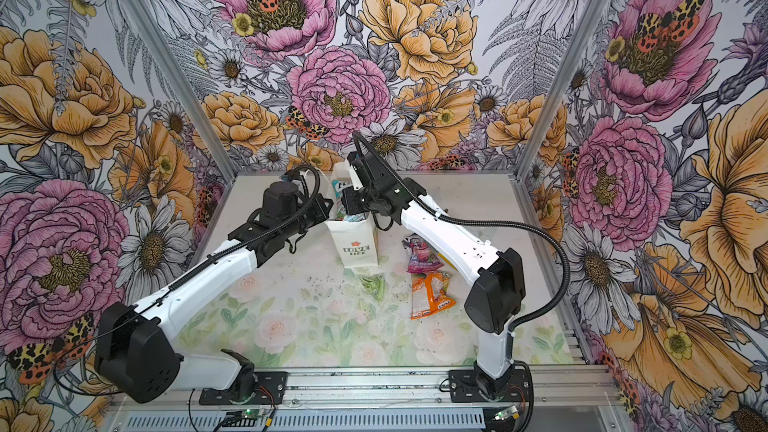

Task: Place the snacks into the paper bag
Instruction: 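Lower the teal FOX'S bag into the paper bag with the right gripper, then open the right gripper to release the teal bag inside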

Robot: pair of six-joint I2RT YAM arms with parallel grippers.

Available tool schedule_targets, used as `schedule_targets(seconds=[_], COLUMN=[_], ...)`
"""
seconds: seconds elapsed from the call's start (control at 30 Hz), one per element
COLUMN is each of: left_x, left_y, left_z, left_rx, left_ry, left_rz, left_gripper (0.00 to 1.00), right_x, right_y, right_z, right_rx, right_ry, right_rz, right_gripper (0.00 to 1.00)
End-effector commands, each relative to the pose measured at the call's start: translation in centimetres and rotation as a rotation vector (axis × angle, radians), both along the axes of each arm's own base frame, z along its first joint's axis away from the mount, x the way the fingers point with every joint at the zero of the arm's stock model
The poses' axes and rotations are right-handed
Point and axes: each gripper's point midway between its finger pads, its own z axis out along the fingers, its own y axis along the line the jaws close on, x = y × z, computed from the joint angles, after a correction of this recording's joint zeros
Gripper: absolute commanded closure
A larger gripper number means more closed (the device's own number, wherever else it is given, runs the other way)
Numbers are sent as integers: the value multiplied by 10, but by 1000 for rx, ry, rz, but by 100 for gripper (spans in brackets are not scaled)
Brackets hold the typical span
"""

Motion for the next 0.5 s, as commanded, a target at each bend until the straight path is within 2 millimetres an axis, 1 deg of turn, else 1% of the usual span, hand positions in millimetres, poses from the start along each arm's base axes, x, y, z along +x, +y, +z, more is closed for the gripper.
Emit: schedule_targets(seconds=[0.0,0.23,0.47], left_x=[-1,-1,-1], left_y=[1,2,1], left_z=[15,16,14], left_rx=[-21,-20,-18], left_ry=[-52,-52,-50], left_rz=[14,16,15], left_gripper=[100,100,100], right_x=[-5,-5,-7], right_y=[-3,-3,-5], right_z=[34,37,42], right_rx=[47,50,55], right_ry=[-64,-68,-79], right_rz=[-6,-3,-3], right_gripper=[65,60,58])
